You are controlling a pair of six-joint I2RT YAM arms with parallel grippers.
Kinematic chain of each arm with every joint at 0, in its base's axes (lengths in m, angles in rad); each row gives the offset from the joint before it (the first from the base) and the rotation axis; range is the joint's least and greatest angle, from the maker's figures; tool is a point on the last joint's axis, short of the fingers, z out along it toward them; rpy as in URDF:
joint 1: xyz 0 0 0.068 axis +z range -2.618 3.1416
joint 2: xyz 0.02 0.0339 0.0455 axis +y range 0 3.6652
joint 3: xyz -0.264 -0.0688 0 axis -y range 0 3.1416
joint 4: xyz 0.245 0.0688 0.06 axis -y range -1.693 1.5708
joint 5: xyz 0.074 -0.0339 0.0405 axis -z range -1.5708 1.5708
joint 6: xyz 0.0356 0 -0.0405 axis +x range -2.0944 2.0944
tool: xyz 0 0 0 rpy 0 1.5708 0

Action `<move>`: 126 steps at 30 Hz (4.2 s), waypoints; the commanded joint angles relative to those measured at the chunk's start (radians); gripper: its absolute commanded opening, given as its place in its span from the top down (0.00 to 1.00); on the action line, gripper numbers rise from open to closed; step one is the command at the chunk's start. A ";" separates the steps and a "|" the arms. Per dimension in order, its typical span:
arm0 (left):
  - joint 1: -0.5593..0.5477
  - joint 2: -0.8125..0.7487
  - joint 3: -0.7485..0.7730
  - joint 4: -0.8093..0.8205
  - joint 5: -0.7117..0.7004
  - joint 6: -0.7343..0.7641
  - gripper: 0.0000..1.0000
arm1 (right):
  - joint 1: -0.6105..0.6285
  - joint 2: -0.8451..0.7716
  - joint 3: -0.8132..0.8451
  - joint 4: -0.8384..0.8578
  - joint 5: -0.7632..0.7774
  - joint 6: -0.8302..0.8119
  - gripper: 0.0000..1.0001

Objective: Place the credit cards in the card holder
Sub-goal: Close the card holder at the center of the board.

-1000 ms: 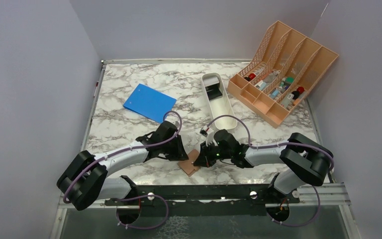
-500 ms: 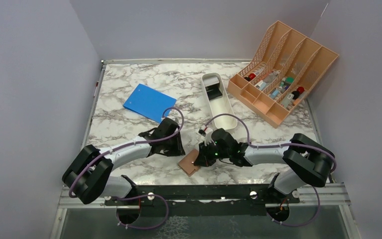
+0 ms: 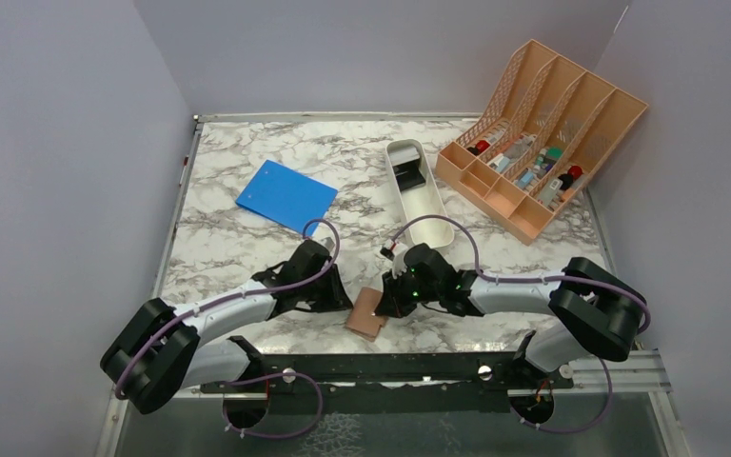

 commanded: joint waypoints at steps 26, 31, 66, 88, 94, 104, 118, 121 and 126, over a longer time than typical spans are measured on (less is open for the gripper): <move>-0.020 0.039 0.000 0.113 0.039 -0.027 0.79 | -0.002 -0.040 -0.010 0.037 0.006 0.022 0.99; -0.021 0.015 -0.004 0.105 0.027 -0.021 0.79 | -0.002 -0.069 -0.037 0.070 0.038 0.063 0.99; -0.041 -0.007 -0.004 0.118 0.070 -0.055 0.76 | -0.010 0.060 -0.029 0.112 -0.003 0.140 0.99; -0.060 -0.049 -0.078 0.127 0.055 -0.089 0.73 | -0.012 0.080 -0.002 0.074 -0.124 0.102 0.99; -0.062 -0.053 -0.084 0.127 0.045 -0.094 0.73 | -0.012 0.111 0.028 0.017 -0.144 0.079 0.99; -0.075 -0.097 -0.096 0.128 0.076 -0.125 0.80 | -0.013 0.122 0.018 -0.001 -0.152 0.067 0.99; -0.085 -0.067 -0.113 0.145 0.077 -0.138 0.78 | -0.012 0.058 0.073 -0.116 -0.111 0.044 0.76; -0.086 -0.063 -0.112 0.145 0.072 -0.137 0.78 | -0.012 0.028 0.082 -0.149 -0.077 0.042 0.75; -0.087 -0.041 -0.106 0.145 0.073 -0.133 0.78 | -0.013 -0.023 0.097 -0.196 -0.046 0.036 0.74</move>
